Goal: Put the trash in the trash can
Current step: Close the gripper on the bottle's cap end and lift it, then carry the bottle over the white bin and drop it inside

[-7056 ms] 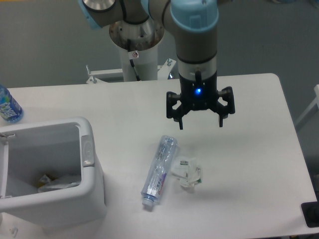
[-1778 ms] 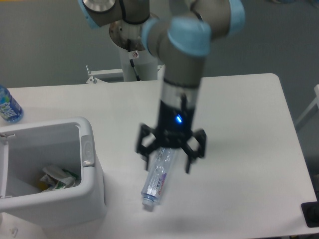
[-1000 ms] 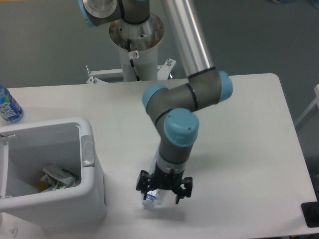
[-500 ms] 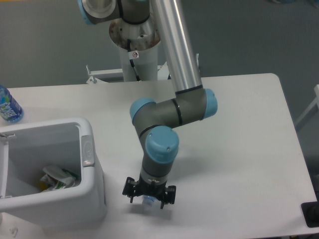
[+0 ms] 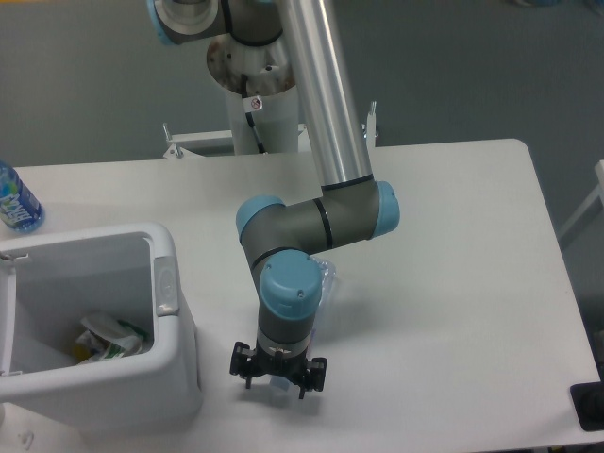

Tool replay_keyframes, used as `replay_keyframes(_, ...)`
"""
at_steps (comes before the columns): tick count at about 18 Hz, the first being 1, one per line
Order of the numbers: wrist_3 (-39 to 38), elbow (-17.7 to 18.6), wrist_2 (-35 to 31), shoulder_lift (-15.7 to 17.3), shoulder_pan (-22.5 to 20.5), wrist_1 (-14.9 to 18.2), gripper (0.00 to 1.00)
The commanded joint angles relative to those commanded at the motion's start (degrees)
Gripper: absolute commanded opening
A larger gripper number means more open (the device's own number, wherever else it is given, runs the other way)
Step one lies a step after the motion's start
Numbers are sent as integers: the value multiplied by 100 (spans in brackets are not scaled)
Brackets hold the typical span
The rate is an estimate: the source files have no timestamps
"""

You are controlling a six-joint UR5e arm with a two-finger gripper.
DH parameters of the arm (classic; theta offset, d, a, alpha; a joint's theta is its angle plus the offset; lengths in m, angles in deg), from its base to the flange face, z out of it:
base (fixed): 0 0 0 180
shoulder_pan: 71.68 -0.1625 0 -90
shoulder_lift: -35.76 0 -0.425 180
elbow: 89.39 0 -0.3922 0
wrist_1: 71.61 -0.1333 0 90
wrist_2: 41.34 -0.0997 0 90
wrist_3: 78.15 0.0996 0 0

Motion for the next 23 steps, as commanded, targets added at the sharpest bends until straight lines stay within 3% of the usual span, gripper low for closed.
replay_keyframes(1,35,9,-9,0,0,0,58)
replay_keyframes(5,53,0,-62,9,0,0,37)
replay_keyframes(9,140,-52,-62,96,-9,-17,33)
replay_keyframes(15,229,-175,9,606,-342,-26,31)
replay_keyframes(18,54,-858,44,738,-562,-149,31)
replay_keyframes(21,-1252,-1799,657,817,-773,-254,31)
replay_keyframes(23,-1703,-1994,764,1001,-791,-508,31)
